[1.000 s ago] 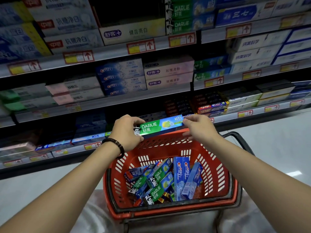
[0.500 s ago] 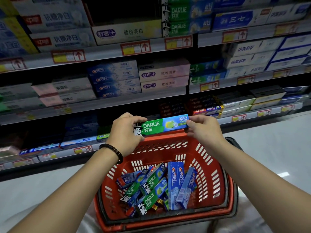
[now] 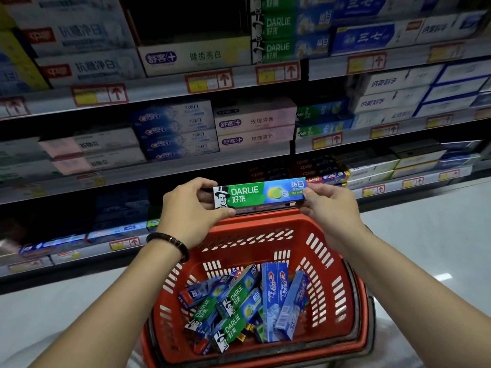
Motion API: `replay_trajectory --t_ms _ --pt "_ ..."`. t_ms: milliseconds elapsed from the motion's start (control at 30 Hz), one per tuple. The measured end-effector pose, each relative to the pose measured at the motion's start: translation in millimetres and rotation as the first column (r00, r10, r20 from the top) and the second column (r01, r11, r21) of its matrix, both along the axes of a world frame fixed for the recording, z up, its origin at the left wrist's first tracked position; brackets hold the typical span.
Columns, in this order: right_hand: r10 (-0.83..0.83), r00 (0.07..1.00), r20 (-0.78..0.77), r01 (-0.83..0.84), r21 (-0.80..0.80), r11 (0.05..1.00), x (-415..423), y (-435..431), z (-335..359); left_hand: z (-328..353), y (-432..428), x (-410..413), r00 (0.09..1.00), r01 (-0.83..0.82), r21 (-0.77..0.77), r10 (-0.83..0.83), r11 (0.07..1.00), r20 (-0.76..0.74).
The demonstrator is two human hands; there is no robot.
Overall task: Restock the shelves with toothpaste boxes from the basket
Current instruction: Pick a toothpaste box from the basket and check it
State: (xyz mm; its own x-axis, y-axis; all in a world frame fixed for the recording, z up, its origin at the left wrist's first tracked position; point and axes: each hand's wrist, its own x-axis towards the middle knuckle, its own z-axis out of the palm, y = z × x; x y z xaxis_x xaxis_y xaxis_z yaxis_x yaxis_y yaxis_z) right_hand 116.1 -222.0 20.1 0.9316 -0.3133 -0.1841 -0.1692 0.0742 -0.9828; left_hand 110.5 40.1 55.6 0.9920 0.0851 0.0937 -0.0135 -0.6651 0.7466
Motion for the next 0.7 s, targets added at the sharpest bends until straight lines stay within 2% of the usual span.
replay_trajectory --t_ms 400,700 --pt "-0.058 0.998 0.035 0.057 0.014 0.998 -3.0 1.0 6.3 -3.3 -5.5 6.9 0.995 -0.099 -0.218 0.094 0.971 -0.033" --pt "-0.108 0.993 0.047 0.107 0.027 0.994 -1.8 -3.0 7.5 1.3 -8.3 7.0 0.997 -0.072 -0.268 0.077 0.961 0.005"
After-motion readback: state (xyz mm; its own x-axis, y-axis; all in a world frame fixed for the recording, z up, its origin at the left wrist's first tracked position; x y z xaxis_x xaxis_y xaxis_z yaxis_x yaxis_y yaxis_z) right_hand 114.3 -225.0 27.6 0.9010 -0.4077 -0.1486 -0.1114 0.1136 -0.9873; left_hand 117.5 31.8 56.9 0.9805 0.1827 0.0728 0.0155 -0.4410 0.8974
